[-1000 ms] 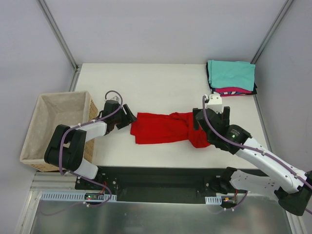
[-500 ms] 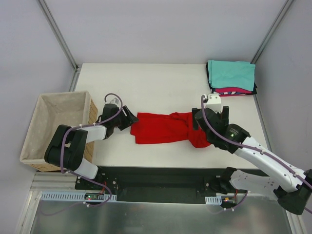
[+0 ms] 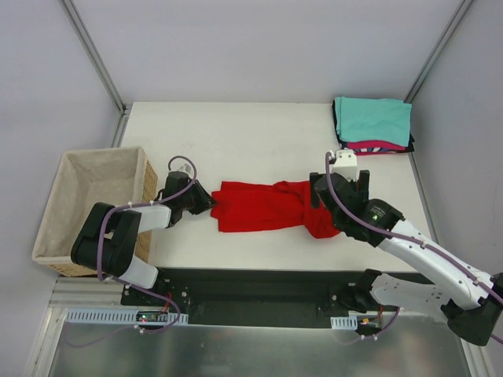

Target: Fold and stack the t-shirts

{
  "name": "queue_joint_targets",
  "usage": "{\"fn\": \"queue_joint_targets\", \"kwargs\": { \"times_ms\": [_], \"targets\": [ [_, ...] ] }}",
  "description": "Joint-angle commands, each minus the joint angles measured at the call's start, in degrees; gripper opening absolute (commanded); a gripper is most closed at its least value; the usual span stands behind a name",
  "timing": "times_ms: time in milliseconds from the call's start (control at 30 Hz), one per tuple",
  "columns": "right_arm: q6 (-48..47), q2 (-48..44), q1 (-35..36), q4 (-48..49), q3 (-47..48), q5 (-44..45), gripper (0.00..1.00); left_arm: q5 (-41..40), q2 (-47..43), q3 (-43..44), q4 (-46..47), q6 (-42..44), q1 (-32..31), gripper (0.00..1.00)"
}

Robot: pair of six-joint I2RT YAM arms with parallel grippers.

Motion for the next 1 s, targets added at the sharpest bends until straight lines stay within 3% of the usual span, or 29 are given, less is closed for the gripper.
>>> {"fn": "queue_joint_targets", "kwargs": {
  "times_ms": [0, 200, 433, 667, 967],
  "targets": [
    [0.98, -0.07, -0.19, -0.43, 2.33, -0.40, 0.98, -0.06, 0.13, -1.82, -5.75, 0.94, 0.22, 0.12],
    [1.07, 1.77, -0.10, 0.09, 1.54, -0.84, 0.98, 0.12, -2.41, -1.12, -7.07, 1.12, 0.22, 0.00],
    [1.33, 9.23, -0.62, 3.25, -0.74, -1.80, 0.98, 0.21, -6.81, 0.81, -10.67, 2.44, 0.22, 0.00],
    [2.12, 16.27, -3.87, 10.19, -3.47, -8.73, 0.96, 0.12, -9.88, 1.25, -12.69, 3.14, 0.22, 0.00],
    [1.86, 29.10, -8.00, 14.42, 0.83, -15.24, 0.90, 0.12, -10.94, 1.34, -13.49, 3.67, 0.22, 0.00]
  ]
}}
